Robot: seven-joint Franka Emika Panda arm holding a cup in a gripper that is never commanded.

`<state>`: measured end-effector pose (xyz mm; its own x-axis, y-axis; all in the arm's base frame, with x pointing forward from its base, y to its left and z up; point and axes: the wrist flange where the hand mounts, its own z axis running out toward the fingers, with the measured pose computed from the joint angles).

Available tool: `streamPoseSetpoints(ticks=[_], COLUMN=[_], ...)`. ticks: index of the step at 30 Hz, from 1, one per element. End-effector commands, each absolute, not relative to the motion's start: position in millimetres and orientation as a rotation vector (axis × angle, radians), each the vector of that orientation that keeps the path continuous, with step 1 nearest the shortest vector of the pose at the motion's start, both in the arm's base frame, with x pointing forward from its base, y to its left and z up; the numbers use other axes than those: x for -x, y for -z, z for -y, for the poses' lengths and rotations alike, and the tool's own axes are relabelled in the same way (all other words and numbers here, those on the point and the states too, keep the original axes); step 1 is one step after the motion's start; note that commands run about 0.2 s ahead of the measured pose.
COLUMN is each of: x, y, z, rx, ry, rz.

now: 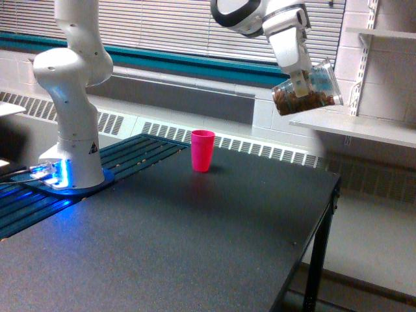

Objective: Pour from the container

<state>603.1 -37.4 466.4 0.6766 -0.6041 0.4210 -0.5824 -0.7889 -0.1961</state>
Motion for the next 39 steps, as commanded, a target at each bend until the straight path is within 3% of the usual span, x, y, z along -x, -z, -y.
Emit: streamPoseSetpoints(ticks=[1, 22, 39], x=[-604.4, -584.8, -514.0], y=[-466.9, -446.7, -428.7], z=[31.6, -9.6, -94.5], rx=[2.841, 2.909, 2.986], ry=[0.74, 0.762, 0.781], rz=[-0.99, -0.866, -0.652])
